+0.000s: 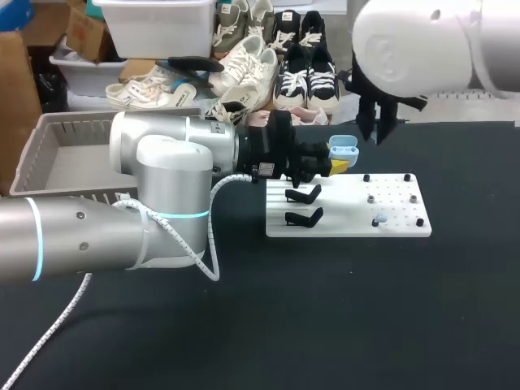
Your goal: Pick up each earbud case from the left stands, insert the matching earbuds, close the lid, and place the case in the box.
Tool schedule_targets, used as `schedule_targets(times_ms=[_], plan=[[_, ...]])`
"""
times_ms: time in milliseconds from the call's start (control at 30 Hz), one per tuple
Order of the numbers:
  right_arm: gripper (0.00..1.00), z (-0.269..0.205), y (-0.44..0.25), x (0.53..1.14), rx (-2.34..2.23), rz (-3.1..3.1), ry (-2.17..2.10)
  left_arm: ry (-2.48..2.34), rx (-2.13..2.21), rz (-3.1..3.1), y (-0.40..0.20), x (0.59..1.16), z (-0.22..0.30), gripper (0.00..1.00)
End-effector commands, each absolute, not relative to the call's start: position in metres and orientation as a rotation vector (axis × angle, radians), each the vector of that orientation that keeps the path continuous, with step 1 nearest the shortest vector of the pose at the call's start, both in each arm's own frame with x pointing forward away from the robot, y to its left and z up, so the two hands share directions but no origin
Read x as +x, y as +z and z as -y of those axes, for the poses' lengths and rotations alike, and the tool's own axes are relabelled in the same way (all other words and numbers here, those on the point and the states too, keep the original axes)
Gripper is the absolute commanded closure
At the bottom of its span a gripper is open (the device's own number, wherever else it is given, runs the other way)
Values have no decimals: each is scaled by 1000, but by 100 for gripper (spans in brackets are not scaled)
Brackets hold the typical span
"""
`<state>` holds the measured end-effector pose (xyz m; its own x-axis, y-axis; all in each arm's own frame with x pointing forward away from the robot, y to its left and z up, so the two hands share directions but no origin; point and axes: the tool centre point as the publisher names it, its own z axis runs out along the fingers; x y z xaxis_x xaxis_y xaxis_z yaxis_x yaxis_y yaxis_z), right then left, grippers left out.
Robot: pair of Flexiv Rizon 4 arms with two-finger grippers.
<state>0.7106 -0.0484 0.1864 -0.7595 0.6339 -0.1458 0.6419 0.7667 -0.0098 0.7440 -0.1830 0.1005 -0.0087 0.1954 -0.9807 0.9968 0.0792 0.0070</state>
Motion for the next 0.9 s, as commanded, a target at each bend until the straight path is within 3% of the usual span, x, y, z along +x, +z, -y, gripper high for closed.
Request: schedule_targets(times_ms=[33,900], plan=[[100,39,184,721,1020,-2846,-178,-1048,1287,-1388,100,743,183,100],[100,13,158,735,939,-2824,-233,-1048,1287,-1388,100,743,183,100]])
